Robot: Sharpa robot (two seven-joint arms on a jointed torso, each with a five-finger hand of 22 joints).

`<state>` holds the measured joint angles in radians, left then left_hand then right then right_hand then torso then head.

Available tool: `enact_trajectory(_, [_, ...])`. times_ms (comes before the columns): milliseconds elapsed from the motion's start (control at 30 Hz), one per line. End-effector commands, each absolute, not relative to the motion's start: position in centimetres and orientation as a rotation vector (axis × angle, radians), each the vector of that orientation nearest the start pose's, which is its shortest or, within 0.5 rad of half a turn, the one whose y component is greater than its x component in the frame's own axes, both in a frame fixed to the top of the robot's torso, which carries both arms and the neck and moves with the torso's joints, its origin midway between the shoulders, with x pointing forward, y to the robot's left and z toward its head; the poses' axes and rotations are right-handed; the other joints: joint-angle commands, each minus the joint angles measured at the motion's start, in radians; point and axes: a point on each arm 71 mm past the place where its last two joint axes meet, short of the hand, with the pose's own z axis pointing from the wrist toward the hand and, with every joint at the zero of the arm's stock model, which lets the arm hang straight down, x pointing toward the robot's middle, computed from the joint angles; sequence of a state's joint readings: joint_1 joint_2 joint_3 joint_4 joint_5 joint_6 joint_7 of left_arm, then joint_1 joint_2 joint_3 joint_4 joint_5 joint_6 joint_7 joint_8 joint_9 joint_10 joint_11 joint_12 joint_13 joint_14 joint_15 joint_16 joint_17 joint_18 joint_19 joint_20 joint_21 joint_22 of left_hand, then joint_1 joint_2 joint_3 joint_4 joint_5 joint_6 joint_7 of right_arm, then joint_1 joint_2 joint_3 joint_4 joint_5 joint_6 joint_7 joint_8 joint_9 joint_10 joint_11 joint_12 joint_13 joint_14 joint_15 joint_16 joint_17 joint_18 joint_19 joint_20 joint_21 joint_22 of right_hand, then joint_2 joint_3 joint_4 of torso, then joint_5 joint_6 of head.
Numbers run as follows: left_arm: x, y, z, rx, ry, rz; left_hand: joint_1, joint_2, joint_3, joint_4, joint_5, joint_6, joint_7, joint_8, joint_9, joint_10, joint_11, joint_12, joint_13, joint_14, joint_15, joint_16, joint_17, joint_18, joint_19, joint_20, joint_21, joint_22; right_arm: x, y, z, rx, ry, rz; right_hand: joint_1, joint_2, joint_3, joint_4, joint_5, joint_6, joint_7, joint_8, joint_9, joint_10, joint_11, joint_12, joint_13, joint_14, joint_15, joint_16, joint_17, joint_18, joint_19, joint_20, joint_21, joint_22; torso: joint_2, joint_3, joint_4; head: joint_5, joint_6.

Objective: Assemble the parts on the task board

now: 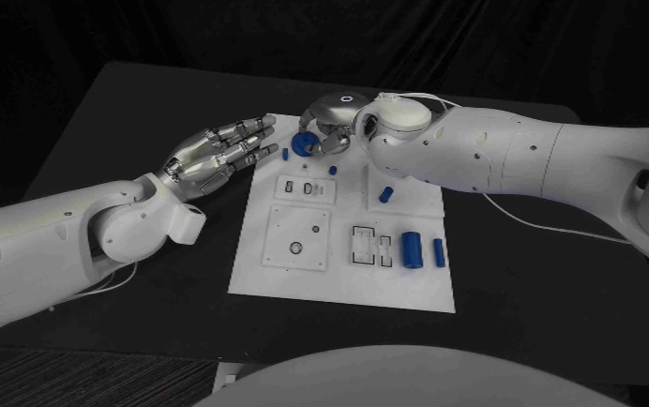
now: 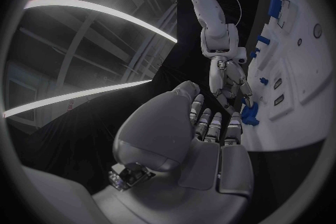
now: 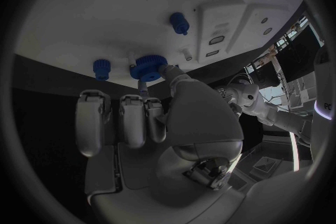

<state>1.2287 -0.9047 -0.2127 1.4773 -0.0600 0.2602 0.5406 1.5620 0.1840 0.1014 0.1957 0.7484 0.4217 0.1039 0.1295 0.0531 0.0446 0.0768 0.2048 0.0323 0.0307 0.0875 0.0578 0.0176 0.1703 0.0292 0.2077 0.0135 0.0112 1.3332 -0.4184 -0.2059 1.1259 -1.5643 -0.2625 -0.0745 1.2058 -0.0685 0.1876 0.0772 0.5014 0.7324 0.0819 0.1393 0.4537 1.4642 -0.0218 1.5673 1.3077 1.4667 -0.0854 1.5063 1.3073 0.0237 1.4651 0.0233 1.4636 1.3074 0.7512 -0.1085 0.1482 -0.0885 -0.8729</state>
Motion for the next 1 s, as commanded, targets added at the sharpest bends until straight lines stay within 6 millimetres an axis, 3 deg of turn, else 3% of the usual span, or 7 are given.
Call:
enact_trajectory(33, [45.8,22.7,-21.3,-0.907,1.652,-2.004,-0.008,0.000,0.005,0.003,-0.005,0.007,0.002,0.004,0.002,-0.001,0.008,0.005,0.001,0.001,0.005,0.007,0.001,0.012,0.002,0.007,0.002,0.001,54.4,-8.9,-19.3,-0.489,1.681,0.508,0.009,-0.003,0.003,-0.007,-0.006,-0.003,0.000,0.000,0.003,0.107,0.005,0.003,0.263,0.078,0.006,-0.004,0.124,0.004,0.057,0.008,-0.005,0.226,0.001,-0.0001,-0.0004,0.000,0.000])
enact_trajectory(267, [45.8,22.7,-21.3,-0.907,1.653,-2.004,-0.008,0.000,0.005,0.003,-0.005,0.007,0.002,0.004,0.002,-0.001,0.008,0.005,0.001,0.001,0.005,0.007,0.001,0.012,0.002,0.007,0.002,0.001,54.4,-9.0,-19.6,-0.496,1.700,0.504,0.029,-0.008,0.016,-0.028,-0.007,0.018,-0.003,0.015,0.027,0.107,0.004,0.003,0.263,0.078,0.005,-0.002,0.127,0.004,0.058,0.007,-0.002,0.227,0.001,0.0004,-0.0011,0.002,0.000])
enact_trajectory(400, [45.9,22.6,-21.3,-0.906,1.654,-2.006,-0.008,0.000,0.005,0.003,-0.005,0.007,0.002,0.004,0.002,-0.001,0.008,0.005,0.001,0.001,0.005,0.007,0.001,0.012,0.002,0.007,0.002,0.001,54.4,-9.1,-19.7,-0.501,1.705,0.507,0.046,-0.010,0.030,-0.046,0.033,0.038,-0.003,0.037,0.060,0.107,0.003,0.003,0.263,0.078,0.003,-0.001,0.128,0.004,0.058,0.006,-0.002,0.227,0.001,0.0007,-0.0018,0.002,0.000])
enact_trajectory(433, [45.9,22.6,-21.3,-0.906,1.654,-2.006,-0.008,0.000,0.005,0.003,-0.005,0.007,0.002,0.004,0.002,-0.001,0.008,0.005,0.001,0.001,0.005,0.007,0.001,0.012,0.002,0.007,0.002,0.001,54.3,-9.1,-19.7,-0.502,1.704,0.510,0.052,-0.011,0.038,-0.054,0.066,0.050,-0.003,0.057,0.093,0.107,0.002,0.003,0.263,0.078,0.003,-0.001,0.129,0.003,0.059,0.005,0.000,0.228,0.001,0.0008,-0.0019,0.002,0.000])
enact_trajectory(533, [45.9,22.6,-21.3,-0.905,1.654,-2.007,-0.008,0.000,0.005,0.003,-0.005,0.007,0.002,0.004,0.002,-0.001,0.008,0.005,0.001,0.001,0.005,0.007,0.001,0.012,0.002,0.007,0.002,0.001,54.3,-9.1,-19.6,-0.505,1.683,0.528,0.052,-0.007,0.046,-0.061,0.092,0.067,-0.004,0.096,0.150,0.107,0.001,0.003,0.263,0.078,0.002,0.000,0.131,0.003,0.059,0.004,0.000,0.228,0.001,0.0010,-0.0012,0.000,0.000])
enact_trajectory(833, [45.9,22.7,-21.3,-0.906,1.653,-2.007,-0.008,0.000,0.007,0.002,-0.005,0.005,0.002,0.004,0.001,-0.001,0.009,0.004,0.001,0.001,0.006,0.007,0.001,0.012,0.002,0.007,0.002,0.001,54.2,-9.1,-18.2,-0.494,1.508,0.617,0.017,-0.008,0.040,-0.038,0.076,0.075,-0.008,0.149,0.210,0.107,-0.001,0.003,0.263,0.078,0.001,0.000,0.130,0.005,0.056,0.004,-0.007,0.226,0.001,0.0007,0.0004,0.005,0.003])
enact_trajectory(1000, [45.8,22.8,-21.3,-0.908,1.652,-2.002,-0.008,0.000,0.007,0.002,-0.005,0.005,0.002,0.004,0.001,-0.001,0.009,0.004,0.001,0.001,0.006,0.007,0.001,0.012,0.002,0.007,0.002,0.001,54.2,-9.4,-16.8,-0.489,1.420,0.642,0.010,-0.009,0.040,-0.031,0.081,0.079,-0.008,0.154,0.215,0.107,-0.001,0.003,0.263,0.079,0.001,0.001,0.132,0.004,0.057,0.004,-0.003,0.227,0.001,0.0016,-0.0007,0.007,0.000])
